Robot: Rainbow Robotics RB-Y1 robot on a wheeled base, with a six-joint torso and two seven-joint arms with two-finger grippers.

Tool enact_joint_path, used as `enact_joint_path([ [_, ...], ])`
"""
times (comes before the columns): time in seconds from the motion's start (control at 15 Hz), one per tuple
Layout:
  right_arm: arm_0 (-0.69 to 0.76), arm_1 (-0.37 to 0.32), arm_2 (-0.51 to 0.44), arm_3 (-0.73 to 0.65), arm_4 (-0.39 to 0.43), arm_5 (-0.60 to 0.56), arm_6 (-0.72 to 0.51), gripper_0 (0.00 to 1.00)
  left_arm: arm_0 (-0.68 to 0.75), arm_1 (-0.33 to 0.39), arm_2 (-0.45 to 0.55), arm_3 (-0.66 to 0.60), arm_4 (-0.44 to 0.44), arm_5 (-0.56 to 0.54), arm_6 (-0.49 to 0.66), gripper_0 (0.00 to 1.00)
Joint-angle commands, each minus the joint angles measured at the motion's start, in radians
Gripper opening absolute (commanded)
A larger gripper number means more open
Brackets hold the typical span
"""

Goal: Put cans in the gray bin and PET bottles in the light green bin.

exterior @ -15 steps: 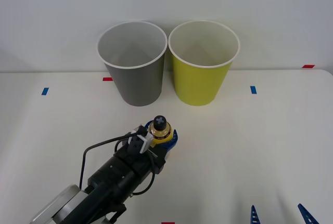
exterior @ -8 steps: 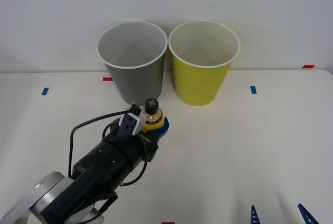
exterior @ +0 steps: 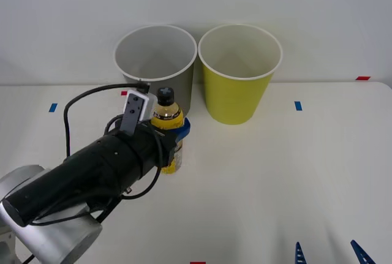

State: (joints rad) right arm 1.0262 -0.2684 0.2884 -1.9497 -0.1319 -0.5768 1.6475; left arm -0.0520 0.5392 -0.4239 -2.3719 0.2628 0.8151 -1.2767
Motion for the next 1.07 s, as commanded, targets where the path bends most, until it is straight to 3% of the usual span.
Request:
enact_joint_path([
  [0.07, 0.0, 0.0, 0.0, 0.0, 0.0, 0.0, 0.0, 1.0, -0.117, 0.018, 0.074, -0.046, 0.115, 0.174, -0.013, 0.0],
  [0.4, 0.0, 0.0, 0.0, 0.0, 0.0, 0.0, 0.0, 1.0, -0.293, 0.019, 0.186, -0.049, 0.296, 0.398, -0.021, 0.0],
  [0.6, 0.0, 0.0, 0.0, 0.0, 0.0, 0.0, 0.0, 1.0, -0.437, 0.019, 0.203, -0.038, 0.306, 0.545, -0.012, 0.0],
  [0.8, 0.0, 0.0, 0.0, 0.0, 0.0, 0.0, 0.0, 1.0, -0.562, 0.018, 0.206, 0.019, 0.322, 0.559, 0.007, 0.0],
  [1.07, 0.0, 0.0, 0.0, 0.0, 0.0, 0.0, 0.0, 1.0, -0.721, 0.016, 0.298, 0.166, 0.513, 0.559, 0.019, 0.0],
])
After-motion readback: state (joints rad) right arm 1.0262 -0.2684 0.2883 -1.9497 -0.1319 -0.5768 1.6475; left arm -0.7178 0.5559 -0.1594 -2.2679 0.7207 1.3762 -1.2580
